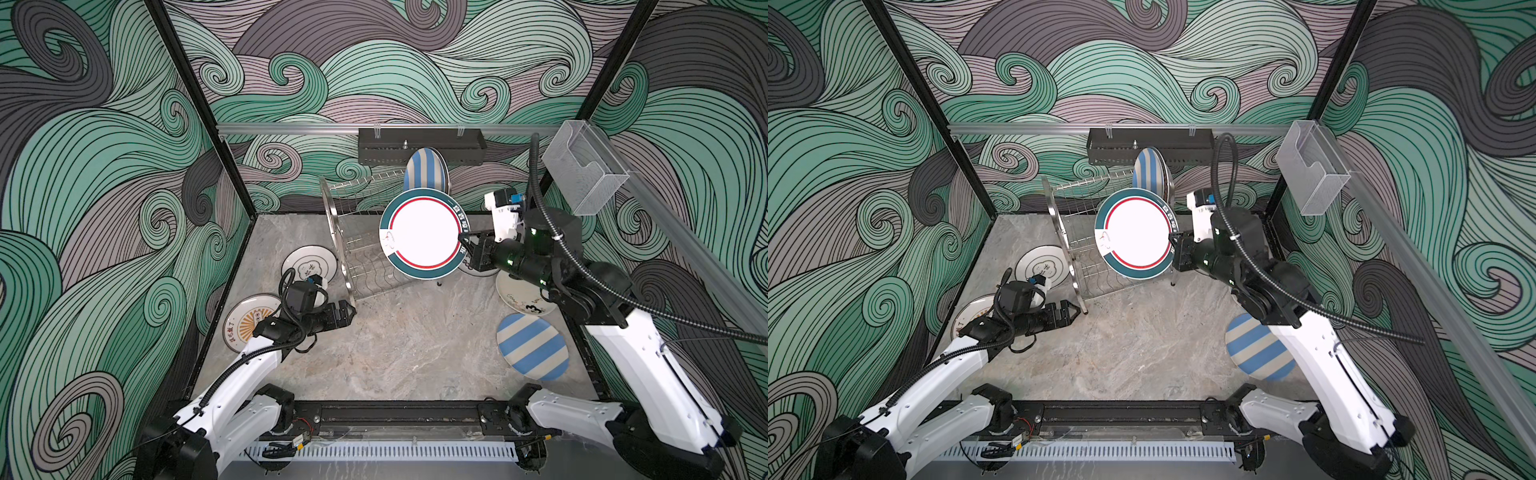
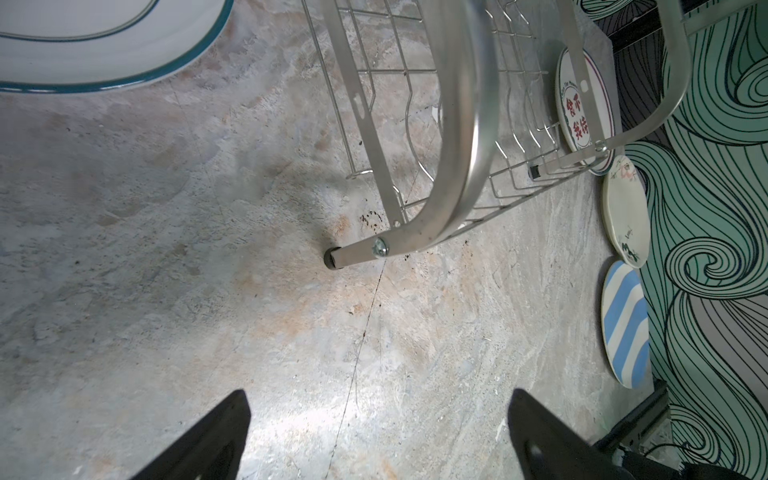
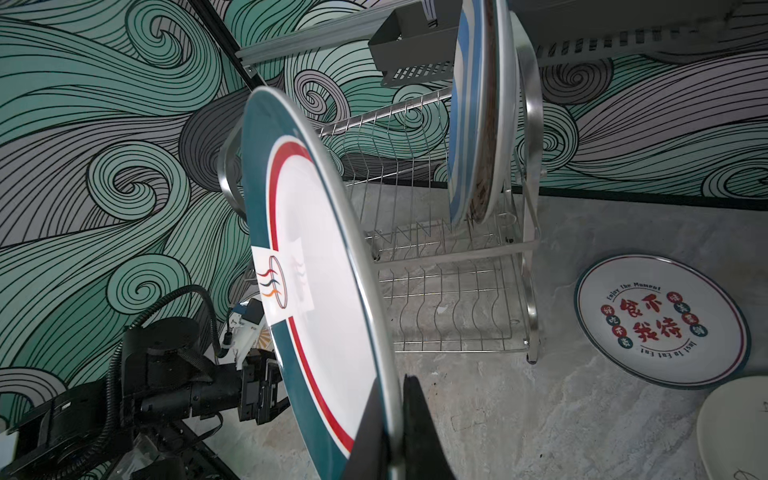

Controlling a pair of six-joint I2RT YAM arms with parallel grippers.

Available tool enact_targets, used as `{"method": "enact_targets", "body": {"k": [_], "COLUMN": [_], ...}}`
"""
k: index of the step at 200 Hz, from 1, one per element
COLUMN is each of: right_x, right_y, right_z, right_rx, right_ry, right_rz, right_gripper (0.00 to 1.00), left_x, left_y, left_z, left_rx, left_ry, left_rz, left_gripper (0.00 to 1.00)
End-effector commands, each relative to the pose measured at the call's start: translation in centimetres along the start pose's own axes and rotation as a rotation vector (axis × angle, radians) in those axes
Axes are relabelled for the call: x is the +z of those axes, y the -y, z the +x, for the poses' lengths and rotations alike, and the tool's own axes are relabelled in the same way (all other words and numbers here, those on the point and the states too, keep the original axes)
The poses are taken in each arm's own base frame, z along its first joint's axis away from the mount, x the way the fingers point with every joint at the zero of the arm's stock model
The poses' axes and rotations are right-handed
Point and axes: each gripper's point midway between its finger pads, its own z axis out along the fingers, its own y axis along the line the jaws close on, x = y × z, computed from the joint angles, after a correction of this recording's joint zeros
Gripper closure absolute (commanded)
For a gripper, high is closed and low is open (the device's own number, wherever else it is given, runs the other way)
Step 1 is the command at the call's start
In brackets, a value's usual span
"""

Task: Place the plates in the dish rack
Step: 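Lift the upright green-rimmed plate with the right gripper into the rack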

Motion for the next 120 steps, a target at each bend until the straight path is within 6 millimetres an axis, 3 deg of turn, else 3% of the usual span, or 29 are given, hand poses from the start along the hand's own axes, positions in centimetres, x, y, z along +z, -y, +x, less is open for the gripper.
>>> {"method": "enact_targets", "body": {"k": [1,37,75,95,120], "right_x": [0.6,2.4,4.3,4.5,5.5], "right_y": [0.6,2.5,2.5,2.8,2.7], "right_z": [-4.2,-8.7,-11.0,-12.0,-12.3], "right_rx": [-0.047,-0.093,-0.087,-0.152,-0.154], "right_ry": [0.105,0.245,0.34,0.368,0.387], "right_rz": [0.082,0.292,0.36,0.49,0.53], "right_gripper": [1.0,1.0,1.0,1.0,1.0], "left_x": [-0.9,-1.1,-1.2,-1.4,-1.5], "left_y": [0.9,1.3,1.0,1.2,1.1], "left_z": [-1.0,-0.8,-0.4,-0.7,-0.5], "left_rx": [0.025,0.048,0.031,0.038,0.033], "left_ry": [0.023,0.009,-0.004,0.003,-0.006], "left_rz": [0.015,0.035,0.022,0.023,0.017], "left_gripper": [0.01,0.02,0.01,0.01,0.01]}}
